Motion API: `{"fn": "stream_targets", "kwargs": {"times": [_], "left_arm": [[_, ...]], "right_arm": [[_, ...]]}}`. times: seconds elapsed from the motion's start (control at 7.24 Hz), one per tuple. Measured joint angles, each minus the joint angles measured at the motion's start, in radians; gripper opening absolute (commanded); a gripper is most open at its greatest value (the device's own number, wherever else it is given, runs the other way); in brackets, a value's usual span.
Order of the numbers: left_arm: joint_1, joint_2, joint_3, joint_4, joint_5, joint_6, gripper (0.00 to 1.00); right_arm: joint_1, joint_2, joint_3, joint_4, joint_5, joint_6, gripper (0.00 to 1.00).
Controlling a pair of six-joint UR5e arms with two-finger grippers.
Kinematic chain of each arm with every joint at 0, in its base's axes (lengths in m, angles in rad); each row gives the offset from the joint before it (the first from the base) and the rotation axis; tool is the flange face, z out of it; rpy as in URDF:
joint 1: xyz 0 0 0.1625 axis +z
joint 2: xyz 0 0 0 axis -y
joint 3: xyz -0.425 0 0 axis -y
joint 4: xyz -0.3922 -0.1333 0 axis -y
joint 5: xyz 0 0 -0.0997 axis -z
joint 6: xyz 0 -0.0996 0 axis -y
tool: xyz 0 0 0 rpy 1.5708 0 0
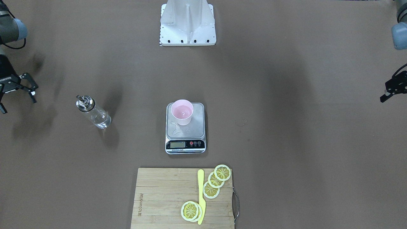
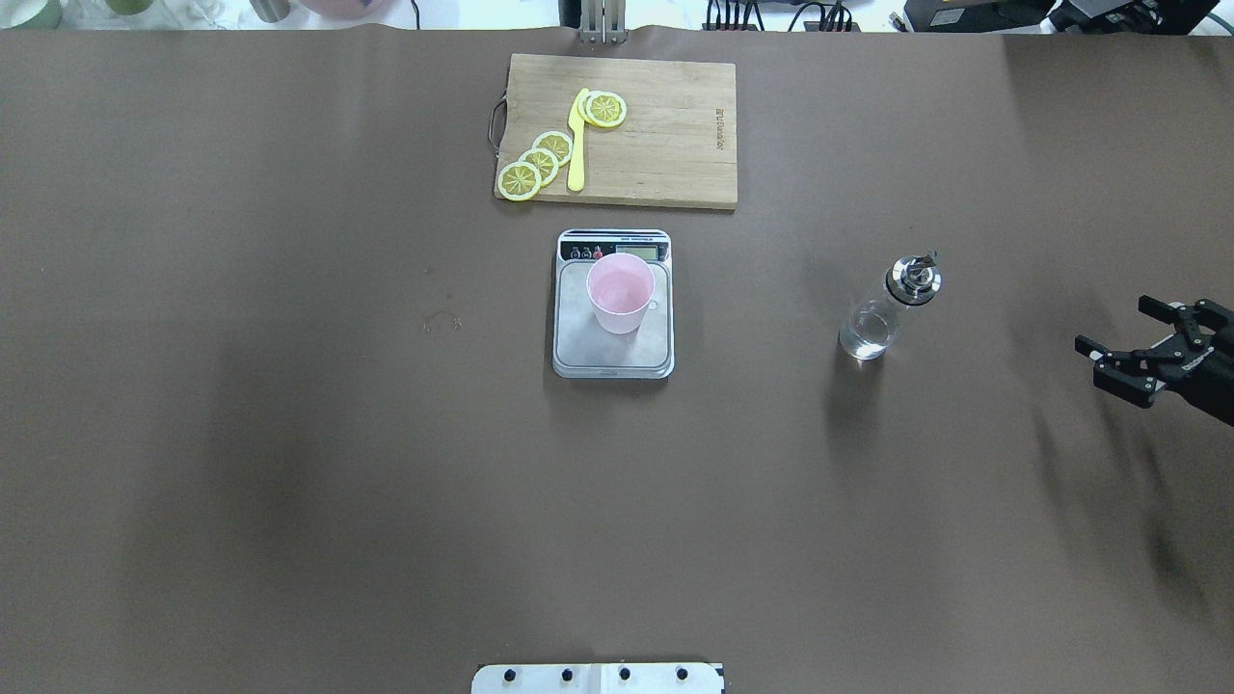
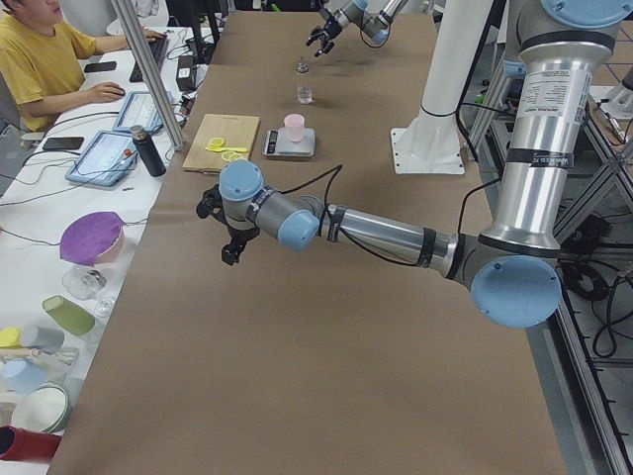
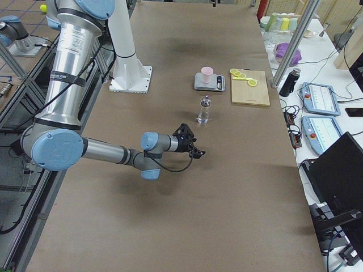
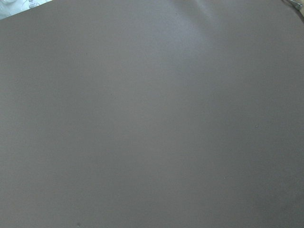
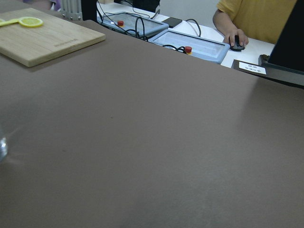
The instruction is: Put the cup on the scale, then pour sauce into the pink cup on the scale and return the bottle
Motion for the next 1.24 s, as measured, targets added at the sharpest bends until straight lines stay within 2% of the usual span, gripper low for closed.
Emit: {"fn": "stream_targets", "kwargs": {"times": [0.14, 0.41, 0.69, 0.97, 1.24], "left_arm": [[-0.005, -0.001, 0.003, 0.025, 0.0, 0.0, 0.97], [-0.021, -0.002, 0.006, 0.08, 0.0, 0.002, 0.97], [-0.042, -0.009, 0.006, 0.157, 0.001, 0.003, 0.98], [-0.081, -0.012, 0.015, 0.247, -0.003, 0.003, 0.98], [-0.122, -0.006, 0.031, 0.302, 0.001, 0.004, 0.98]], "right_arm": [[0.123, 0.056, -0.028, -0.086, 0.147, -0.001, 1.0], [0.36, 0.178, -0.044, -0.355, 0.488, -0.007, 1.0], [0.5, 0.255, -0.045, -0.626, 0.701, -0.015, 1.0], [0.571, 0.276, -0.039, -0.863, 0.773, -0.103, 1.0], [0.63, 0.282, -0.029, -1.125, 0.784, -0.31, 1.0]]}}
